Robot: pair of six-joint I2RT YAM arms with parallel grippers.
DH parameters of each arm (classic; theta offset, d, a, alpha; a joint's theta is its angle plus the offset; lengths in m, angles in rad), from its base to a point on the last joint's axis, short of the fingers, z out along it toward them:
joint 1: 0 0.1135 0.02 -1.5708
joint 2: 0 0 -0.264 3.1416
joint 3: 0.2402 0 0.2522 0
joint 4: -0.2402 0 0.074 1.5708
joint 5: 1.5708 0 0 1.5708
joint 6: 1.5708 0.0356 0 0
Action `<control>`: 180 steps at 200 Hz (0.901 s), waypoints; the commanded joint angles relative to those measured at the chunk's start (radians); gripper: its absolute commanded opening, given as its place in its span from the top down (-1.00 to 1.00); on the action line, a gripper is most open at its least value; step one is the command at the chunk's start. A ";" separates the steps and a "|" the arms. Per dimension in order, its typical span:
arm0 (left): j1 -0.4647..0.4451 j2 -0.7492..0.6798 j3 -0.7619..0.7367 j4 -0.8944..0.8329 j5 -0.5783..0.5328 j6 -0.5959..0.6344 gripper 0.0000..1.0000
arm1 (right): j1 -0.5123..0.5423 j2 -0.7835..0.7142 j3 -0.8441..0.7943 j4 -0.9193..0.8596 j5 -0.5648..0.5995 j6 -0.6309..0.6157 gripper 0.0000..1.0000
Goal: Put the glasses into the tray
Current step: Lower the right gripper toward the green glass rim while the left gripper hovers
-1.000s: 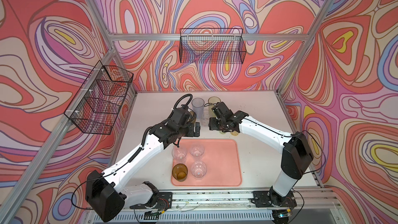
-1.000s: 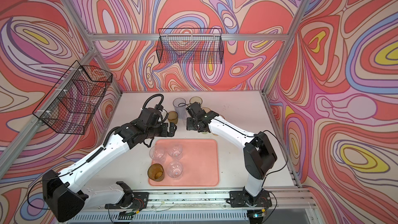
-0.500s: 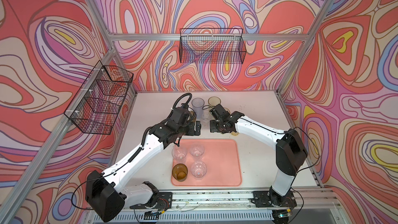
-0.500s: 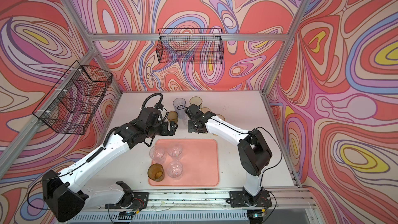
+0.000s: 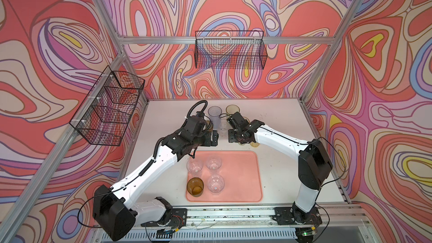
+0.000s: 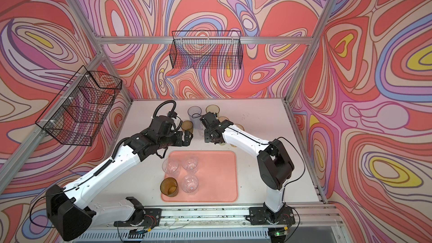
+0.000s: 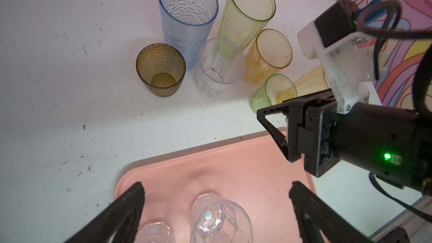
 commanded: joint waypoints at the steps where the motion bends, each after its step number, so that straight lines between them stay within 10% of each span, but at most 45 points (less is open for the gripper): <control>1: 0.009 -0.015 -0.012 0.010 0.002 -0.013 -1.00 | -0.008 0.019 0.020 -0.004 0.015 -0.013 -0.18; 180: 0.017 -0.084 -0.067 -0.004 -0.034 -0.019 -1.00 | -0.022 0.098 0.046 -0.004 0.020 -0.034 0.07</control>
